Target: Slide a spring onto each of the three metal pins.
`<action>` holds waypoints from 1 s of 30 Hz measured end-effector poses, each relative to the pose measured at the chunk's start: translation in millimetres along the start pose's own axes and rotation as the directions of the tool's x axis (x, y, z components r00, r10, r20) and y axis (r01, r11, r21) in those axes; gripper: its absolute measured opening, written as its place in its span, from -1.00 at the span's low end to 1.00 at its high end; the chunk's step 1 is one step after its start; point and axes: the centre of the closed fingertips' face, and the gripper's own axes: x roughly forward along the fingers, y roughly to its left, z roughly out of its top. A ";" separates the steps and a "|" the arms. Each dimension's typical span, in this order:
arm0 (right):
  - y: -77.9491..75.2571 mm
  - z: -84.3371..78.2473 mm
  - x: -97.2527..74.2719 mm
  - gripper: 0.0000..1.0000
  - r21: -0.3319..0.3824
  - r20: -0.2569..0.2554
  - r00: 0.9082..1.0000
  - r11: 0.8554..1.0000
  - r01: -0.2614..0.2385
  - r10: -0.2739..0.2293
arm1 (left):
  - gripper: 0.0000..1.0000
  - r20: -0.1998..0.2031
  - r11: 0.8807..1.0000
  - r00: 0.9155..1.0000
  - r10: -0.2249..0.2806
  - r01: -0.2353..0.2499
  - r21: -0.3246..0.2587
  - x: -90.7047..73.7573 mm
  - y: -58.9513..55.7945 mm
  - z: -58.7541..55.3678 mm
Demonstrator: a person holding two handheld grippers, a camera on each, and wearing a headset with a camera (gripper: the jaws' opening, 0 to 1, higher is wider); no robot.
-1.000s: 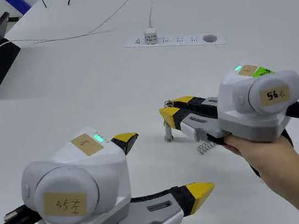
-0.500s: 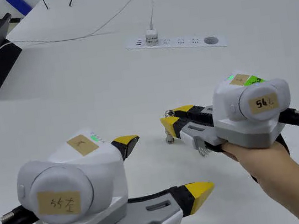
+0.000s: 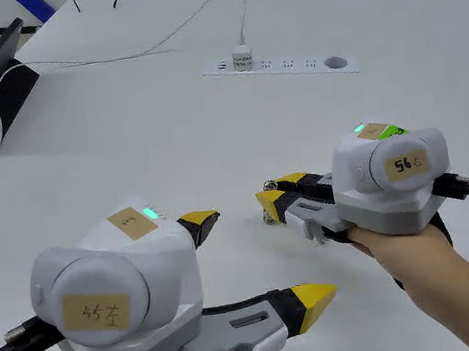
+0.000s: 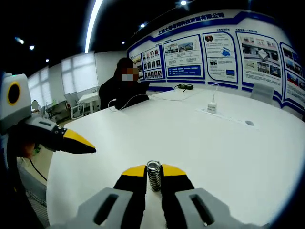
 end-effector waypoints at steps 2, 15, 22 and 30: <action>-0.4 -2.5 0.9 -0.76 0.001 -0.006 1.000 1.000 0.003 -0.003 | 0.65 0.000 1.000 1.000 0.000 0.000 0.000 -0.1 0.0 -0.1; 3.5 -6.9 1.9 -0.69 -0.007 -0.024 1.000 1.000 -0.011 0.010 | 0.65 0.002 1.000 1.000 -0.001 0.001 0.002 0.2 0.2 0.2; 6.3 12.5 -8.5 -0.54 0.019 0.023 1.000 1.000 -0.013 0.013 | 0.64 -0.007 1.000 1.000 0.004 -0.004 0.028 0.6 -0.3 -0.9; 6.7 26.8 -28.7 -0.33 0.011 0.036 0.999 1.000 -0.012 0.012 | 0.64 -0.004 0.999 1.000 0.005 -0.005 0.032 1.1 -0.3 -0.3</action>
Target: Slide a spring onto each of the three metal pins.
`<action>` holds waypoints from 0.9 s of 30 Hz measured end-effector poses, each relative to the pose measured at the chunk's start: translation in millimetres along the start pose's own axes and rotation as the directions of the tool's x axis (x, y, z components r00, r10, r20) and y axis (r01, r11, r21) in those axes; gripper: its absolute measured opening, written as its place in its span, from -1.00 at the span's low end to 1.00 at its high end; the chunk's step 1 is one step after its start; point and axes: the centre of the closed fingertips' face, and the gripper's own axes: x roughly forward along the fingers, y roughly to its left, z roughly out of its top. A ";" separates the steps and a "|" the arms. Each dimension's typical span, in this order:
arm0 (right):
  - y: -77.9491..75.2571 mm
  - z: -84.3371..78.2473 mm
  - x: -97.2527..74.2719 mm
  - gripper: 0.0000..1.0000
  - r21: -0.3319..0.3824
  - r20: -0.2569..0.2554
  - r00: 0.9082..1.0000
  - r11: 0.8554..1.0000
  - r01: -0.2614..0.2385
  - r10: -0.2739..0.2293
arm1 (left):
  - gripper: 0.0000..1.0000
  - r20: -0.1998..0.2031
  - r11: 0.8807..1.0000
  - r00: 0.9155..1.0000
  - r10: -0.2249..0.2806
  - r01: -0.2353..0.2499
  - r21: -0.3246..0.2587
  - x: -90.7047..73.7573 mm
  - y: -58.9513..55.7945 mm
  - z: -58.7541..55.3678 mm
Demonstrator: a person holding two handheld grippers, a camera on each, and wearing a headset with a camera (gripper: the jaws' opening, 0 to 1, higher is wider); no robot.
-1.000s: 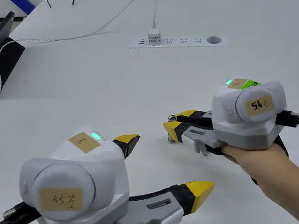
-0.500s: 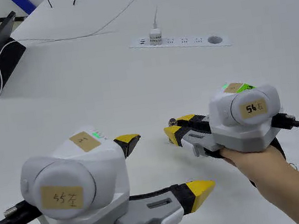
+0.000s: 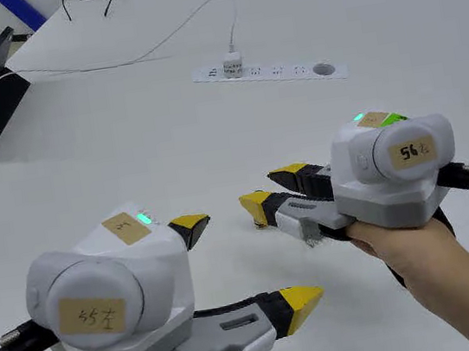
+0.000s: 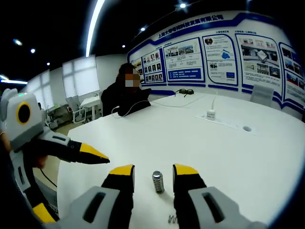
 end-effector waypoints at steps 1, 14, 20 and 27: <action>0.4 1.8 -3.7 -0.30 -0.004 0.002 1.000 1.000 0.004 -0.004 | 0.63 -0.003 1.000 1.000 0.000 0.000 0.007 0.1 -0.3 -0.4; -5.6 11.3 -38.9 -0.05 0.018 0.021 0.998 0.998 0.063 -0.063 | 0.53 -0.012 0.997 1.000 -0.014 0.015 0.078 3.2 -7.3 -1.1; -12.0 10.9 -57.2 -0.01 0.036 0.028 0.996 0.996 0.087 -0.088 | 0.47 -0.033 0.993 0.999 -0.025 0.028 0.113 3.4 -10.7 -1.7; -17.5 4.3 -78.4 0.01 0.024 0.030 0.994 0.994 0.106 -0.107 | 0.39 -0.030 0.986 0.998 -0.057 0.061 0.154 9.4 -17.0 4.7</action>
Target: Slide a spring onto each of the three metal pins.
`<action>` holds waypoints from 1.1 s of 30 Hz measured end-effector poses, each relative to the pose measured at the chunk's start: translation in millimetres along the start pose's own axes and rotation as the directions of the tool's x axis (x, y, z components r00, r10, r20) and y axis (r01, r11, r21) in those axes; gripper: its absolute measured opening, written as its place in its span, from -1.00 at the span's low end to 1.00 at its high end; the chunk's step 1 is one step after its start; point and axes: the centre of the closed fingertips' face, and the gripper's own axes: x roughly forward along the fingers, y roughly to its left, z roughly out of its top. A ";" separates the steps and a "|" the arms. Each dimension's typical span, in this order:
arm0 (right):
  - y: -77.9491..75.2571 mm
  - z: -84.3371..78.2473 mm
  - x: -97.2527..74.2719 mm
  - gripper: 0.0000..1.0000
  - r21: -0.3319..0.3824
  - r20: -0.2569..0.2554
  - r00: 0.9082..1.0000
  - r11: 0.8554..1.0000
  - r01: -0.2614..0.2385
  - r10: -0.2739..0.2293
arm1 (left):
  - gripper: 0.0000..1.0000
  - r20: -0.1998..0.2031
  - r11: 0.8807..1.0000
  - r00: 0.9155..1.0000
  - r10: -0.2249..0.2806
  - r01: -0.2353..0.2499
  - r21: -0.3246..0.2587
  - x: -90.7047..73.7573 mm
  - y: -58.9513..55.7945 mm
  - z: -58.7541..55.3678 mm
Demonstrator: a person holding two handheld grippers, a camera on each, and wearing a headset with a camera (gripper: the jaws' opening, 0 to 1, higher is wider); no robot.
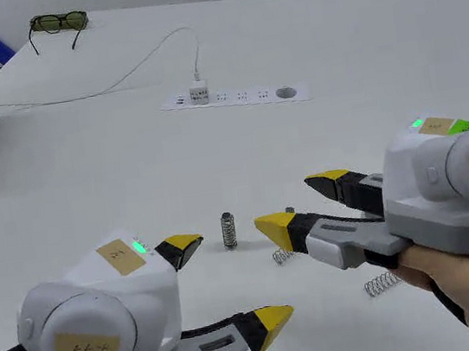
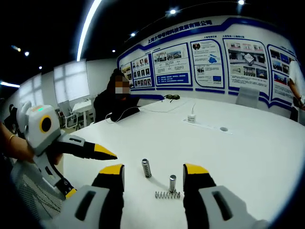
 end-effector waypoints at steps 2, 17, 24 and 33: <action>-1.6 -2.8 -5.4 0.02 0.002 -0.002 1.000 1.000 0.003 -0.003 | 0.37 0.000 1.000 1.000 -0.009 0.009 0.007 1.9 -1.7 1.0; -16.0 -14.4 -37.4 0.07 0.012 0.005 0.999 0.999 0.034 -0.034 | 0.10 -0.026 0.999 0.999 -0.031 0.032 0.036 17.5 0.8 5.1; -22.3 -23.8 -46.1 0.08 -0.013 -0.010 0.998 0.998 0.059 -0.059 | -0.02 -0.053 0.997 0.998 -0.046 0.049 0.052 32.2 2.2 0.7; -26.6 -29.7 -54.0 0.12 -0.024 -0.012 0.998 0.998 0.065 -0.065 | -0.18 -0.083 0.996 0.995 -0.059 0.065 0.066 53.5 6.3 -9.5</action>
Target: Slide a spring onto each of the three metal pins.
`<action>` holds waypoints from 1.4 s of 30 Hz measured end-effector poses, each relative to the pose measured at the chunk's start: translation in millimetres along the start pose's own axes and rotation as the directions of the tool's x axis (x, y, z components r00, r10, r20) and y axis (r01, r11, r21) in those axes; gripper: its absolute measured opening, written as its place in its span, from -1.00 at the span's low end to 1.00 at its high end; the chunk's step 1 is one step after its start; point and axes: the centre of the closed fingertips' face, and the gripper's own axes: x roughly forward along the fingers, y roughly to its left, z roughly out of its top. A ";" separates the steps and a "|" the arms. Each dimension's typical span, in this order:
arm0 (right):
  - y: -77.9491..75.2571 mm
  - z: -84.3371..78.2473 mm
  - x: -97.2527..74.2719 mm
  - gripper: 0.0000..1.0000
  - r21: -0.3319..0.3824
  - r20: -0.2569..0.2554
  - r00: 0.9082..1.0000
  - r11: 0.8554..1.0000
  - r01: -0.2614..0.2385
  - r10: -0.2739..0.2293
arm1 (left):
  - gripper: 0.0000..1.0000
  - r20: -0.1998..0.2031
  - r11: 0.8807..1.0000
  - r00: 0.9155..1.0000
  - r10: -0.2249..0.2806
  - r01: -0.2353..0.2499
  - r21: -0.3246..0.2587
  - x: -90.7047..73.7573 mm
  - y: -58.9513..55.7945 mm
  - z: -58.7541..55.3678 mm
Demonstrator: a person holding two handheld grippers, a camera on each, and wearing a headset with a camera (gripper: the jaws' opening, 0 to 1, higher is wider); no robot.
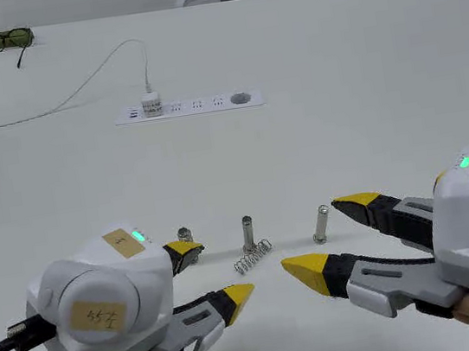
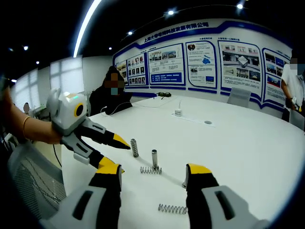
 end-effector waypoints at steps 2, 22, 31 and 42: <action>-1.7 -1.7 -1.3 0.12 -0.006 -0.004 1.000 1.000 0.005 -0.005 | -0.21 -0.015 1.000 1.000 0.001 0.000 0.006 5.1 1.2 -3.4; -6.9 -24.9 -10.4 0.25 0.003 -0.047 0.999 1.000 -0.002 0.002 | -0.50 -0.059 0.999 0.998 -0.033 0.033 -0.008 41.8 6.3 -20.8; -8.1 -29.4 -12.5 0.30 0.023 -0.055 0.999 1.000 -0.001 0.002 | -0.62 -0.067 0.999 0.997 -0.048 0.048 -0.008 47.3 4.8 -20.5; -9.0 -30.2 -12.5 0.29 0.035 -0.055 0.998 0.999 0.005 -0.003 | -0.73 -0.095 0.998 0.993 -0.062 0.063 0.006 50.6 4.5 -27.0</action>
